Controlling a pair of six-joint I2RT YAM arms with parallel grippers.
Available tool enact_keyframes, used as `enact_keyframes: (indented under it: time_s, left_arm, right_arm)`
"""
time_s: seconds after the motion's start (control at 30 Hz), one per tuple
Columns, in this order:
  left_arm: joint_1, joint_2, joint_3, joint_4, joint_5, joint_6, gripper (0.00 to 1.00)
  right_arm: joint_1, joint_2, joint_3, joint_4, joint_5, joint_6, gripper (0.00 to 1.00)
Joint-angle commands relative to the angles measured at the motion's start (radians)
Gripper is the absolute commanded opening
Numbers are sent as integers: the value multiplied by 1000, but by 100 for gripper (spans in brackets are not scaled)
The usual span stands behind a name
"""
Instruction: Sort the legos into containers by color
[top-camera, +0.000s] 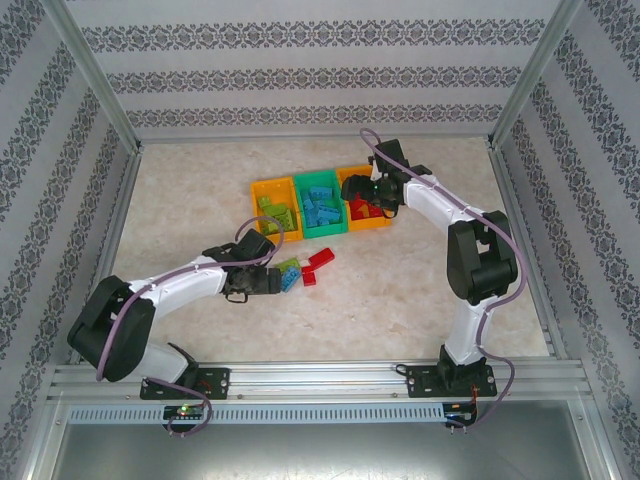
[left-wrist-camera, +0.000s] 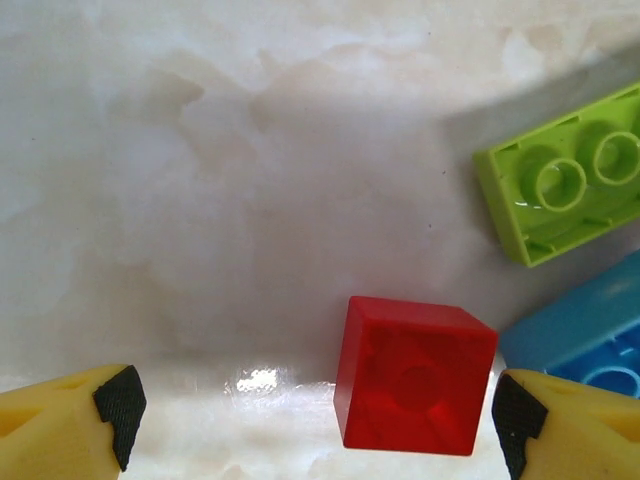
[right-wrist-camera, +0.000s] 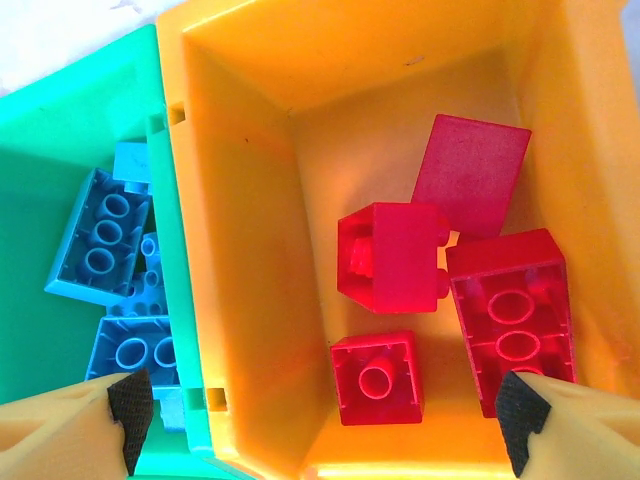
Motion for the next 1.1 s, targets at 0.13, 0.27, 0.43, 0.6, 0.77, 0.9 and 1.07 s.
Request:
enact_keyframes:
  time_s: [0.13,0.27,0.43,0.6,0.77,0.9,1.07]
  left_arm:
    - [-8,5,6,-46,-74,-51,91]
    - [2,-4,-3,-67,-94,-61,91]
    - [3,-6,10,-70,-85,-66,89]
    - [2,-28,-4,-1,-15,-78,86]
    - [0,-59,-18,28,-3,-93,86]
    - [0,-32,-18,34,13,-92,85]
    - [0,14,-9,49,20,-102,82]
  right_arm:
    - [10,-35,-17,2,-8,-20,92]
    - [9,-31,-18,2,-9,-21,92]
    - [10,-29,-20,3,-12,-20,92]
    - [15,-62,-47,31,-6,-25,92]
    - [23,-100,-64,39,10,-32,92]
    - [22,-121,-81,46,18,-26,92]
    - [20,-160,-105,56,33,-22,92]
